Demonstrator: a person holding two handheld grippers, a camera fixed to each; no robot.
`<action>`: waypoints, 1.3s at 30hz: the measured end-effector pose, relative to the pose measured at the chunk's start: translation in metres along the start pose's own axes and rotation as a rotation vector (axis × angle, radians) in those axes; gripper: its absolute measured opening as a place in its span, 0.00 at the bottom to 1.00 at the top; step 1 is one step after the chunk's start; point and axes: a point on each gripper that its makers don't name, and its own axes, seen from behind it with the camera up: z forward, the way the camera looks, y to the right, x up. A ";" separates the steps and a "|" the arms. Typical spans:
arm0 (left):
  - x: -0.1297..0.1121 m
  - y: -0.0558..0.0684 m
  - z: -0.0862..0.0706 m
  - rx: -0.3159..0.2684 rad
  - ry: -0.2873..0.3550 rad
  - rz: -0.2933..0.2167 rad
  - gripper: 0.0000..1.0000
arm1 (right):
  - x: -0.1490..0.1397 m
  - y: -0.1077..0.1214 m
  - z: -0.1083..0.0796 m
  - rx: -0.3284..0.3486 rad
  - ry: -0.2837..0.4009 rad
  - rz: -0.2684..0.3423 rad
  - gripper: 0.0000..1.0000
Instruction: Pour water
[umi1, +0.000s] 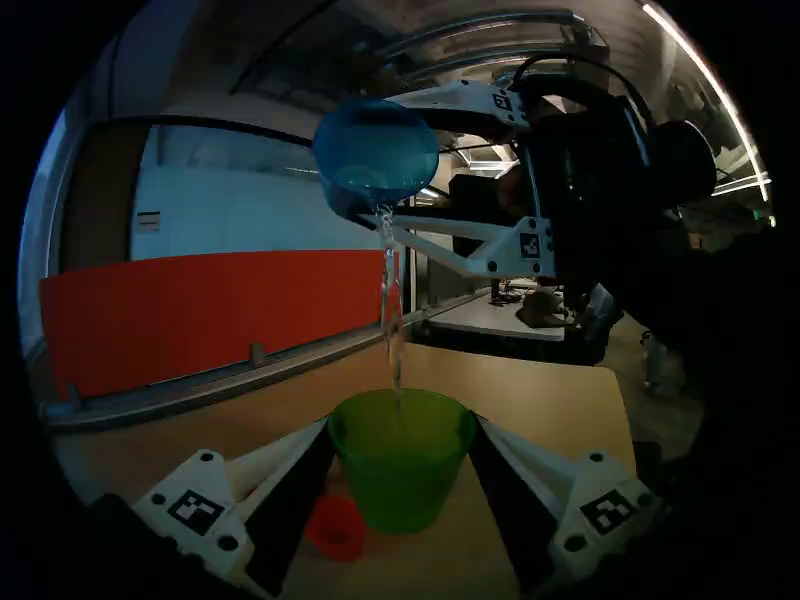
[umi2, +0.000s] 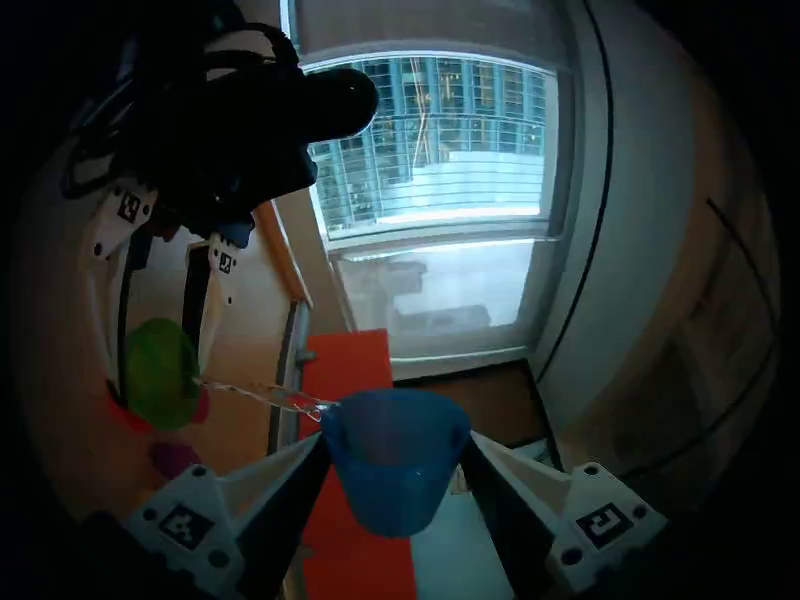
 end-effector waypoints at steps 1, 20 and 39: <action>0.000 0.000 0.000 0.000 0.000 0.000 0.88 | 0.000 0.001 0.000 -0.001 0.000 -0.007 0.90; -0.003 -0.004 0.000 0.006 -0.001 -0.003 0.88 | 0.009 0.006 0.005 -0.011 0.005 -0.147 0.90; 0.002 -0.002 0.001 0.008 0.008 -0.004 0.88 | 0.020 -0.003 0.004 -0.005 0.019 -0.214 0.90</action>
